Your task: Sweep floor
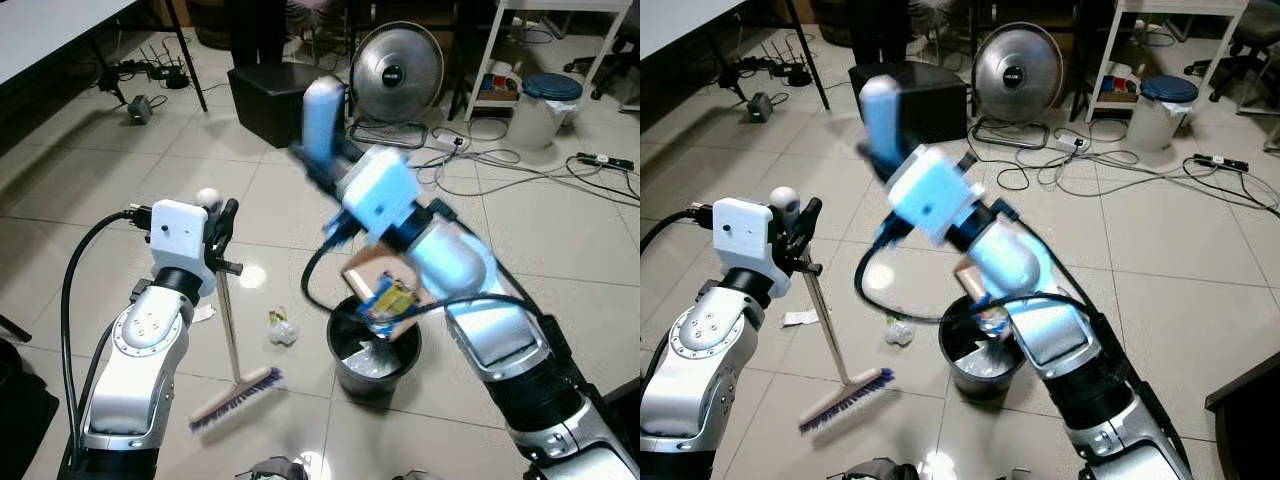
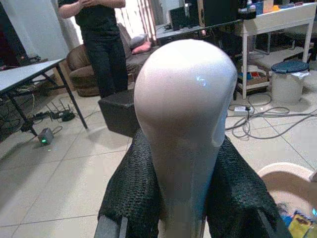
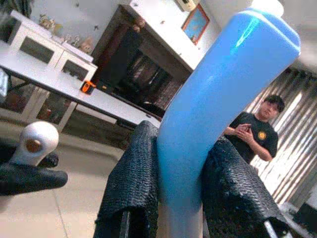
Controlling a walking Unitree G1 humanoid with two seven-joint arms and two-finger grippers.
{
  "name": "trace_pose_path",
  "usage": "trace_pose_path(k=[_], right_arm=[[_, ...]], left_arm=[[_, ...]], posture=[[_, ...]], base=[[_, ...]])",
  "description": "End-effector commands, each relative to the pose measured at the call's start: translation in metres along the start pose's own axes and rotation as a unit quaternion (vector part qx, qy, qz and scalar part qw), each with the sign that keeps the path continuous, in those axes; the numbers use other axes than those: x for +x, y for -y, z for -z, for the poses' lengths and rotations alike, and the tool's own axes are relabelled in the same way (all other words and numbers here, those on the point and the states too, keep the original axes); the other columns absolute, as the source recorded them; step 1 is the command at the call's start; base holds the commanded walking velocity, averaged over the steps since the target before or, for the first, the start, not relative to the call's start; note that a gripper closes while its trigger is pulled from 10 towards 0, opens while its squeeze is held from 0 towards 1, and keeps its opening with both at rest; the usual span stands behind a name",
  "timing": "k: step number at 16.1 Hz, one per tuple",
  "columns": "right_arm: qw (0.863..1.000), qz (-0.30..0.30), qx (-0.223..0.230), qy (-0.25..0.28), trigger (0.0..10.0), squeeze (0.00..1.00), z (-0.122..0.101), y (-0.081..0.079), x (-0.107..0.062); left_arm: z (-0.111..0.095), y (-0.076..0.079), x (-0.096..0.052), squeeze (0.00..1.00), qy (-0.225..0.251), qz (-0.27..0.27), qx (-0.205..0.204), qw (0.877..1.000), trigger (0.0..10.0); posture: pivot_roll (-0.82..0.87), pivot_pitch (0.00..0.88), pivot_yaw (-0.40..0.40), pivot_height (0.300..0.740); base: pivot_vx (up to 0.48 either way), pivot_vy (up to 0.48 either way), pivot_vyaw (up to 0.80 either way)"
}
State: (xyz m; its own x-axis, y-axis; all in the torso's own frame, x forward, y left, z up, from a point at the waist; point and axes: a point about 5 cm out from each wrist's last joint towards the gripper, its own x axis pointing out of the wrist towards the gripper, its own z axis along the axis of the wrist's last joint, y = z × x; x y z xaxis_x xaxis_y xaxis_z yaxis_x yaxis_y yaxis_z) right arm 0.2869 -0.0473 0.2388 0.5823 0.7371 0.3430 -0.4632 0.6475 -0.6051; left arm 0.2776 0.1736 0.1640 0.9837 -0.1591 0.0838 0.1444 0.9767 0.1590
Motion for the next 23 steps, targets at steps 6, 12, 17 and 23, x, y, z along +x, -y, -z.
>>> trace_pose_path(k=[6,12,17,23], right_arm=[[0.997,-0.046,-0.067,0.019,10.0,0.00,-0.005,-0.010,0.000],[0.994,0.091,-0.057,0.026,10.0,0.00,-0.023,0.050,0.000],[0.967,0.223,0.099,0.073,10.0,0.00,-0.046,0.090,-0.009],[0.947,0.254,0.183,0.076,10.0,0.00,-0.042,0.089,-0.013]], left_arm=[[-0.010,0.001,0.006,0.00,0.010,0.014,0.006,1.000,10.0],[-0.014,0.002,0.010,0.00,0.017,0.016,0.006,1.000,10.0],[-0.030,0.004,0.018,0.00,0.047,0.022,0.014,0.999,10.0],[-0.033,-0.004,0.015,0.00,0.053,0.014,0.032,0.998,10.0]], posture=[[0.00,0.043,0.090,0.740],[-0.01,0.016,0.085,0.740],[-0.02,0.000,0.089,0.740],[-0.01,0.000,0.070,0.740]], base=[[0.000,0.000,0.00],[0.000,0.000,0.00],[0.000,0.164,0.00],[0.000,0.364,0.00]])
